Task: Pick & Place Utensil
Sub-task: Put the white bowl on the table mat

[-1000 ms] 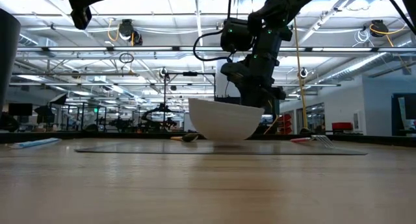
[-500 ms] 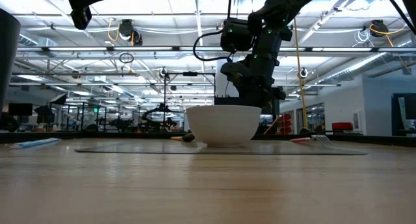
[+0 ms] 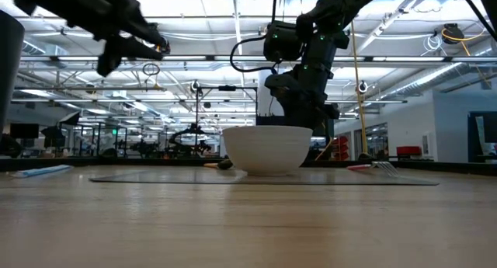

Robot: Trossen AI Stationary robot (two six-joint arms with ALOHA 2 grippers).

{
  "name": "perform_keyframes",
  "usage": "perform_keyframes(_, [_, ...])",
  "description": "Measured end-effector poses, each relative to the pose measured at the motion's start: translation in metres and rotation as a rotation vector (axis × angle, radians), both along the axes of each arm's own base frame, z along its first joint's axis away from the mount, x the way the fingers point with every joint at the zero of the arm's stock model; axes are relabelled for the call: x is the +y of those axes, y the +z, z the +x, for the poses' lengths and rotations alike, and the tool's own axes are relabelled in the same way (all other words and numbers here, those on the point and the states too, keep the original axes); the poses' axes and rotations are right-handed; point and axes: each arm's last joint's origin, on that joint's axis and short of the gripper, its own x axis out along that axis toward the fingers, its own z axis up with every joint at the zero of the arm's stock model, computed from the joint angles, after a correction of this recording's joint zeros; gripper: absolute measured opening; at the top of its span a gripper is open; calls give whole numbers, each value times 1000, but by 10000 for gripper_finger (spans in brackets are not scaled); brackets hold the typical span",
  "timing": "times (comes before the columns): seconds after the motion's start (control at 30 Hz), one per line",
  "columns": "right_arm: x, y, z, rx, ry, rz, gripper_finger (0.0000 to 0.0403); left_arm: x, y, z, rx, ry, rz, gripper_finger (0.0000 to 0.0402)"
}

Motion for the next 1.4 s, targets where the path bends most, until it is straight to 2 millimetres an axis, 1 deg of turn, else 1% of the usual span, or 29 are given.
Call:
perform_keyframes(0.17, [0,0,0,-1,1,3,168,10,-10,33,3,-8,-32,113])
perform_keyframes(0.27, [0,0,0,-2,5,7,178,17,-10,52,63,-25,-37,113])
perform_keyframes(0.37, [1,0,0,-11,22,33,184,24,-7,70,139,-53,-45,113])
perform_keyframes(0.53, [2,0,0,-15,45,42,189,37,-5,91,270,-75,-74,113])
perform_keyframes(0.7, [3,1,1,-30,68,66,190,47,-9,109,268,-173,-138,113])
perform_keyframes(0.83, [4,2,4,-69,92,65,191,55,-18,115,299,-158,-156,113])
perform_keyframes(1.03, [5,7,4,-84,101,58,194,61,-29,114,364,-134,-179,113])
perform_keyframes(1.23, [4,6,4,-86,98,55,192,63,-28,114,364,-120,-153,113])
perform_keyframes(1.4, [4,6,4,-81,98,43,180,63,-28,114,365,-127,-144,113])
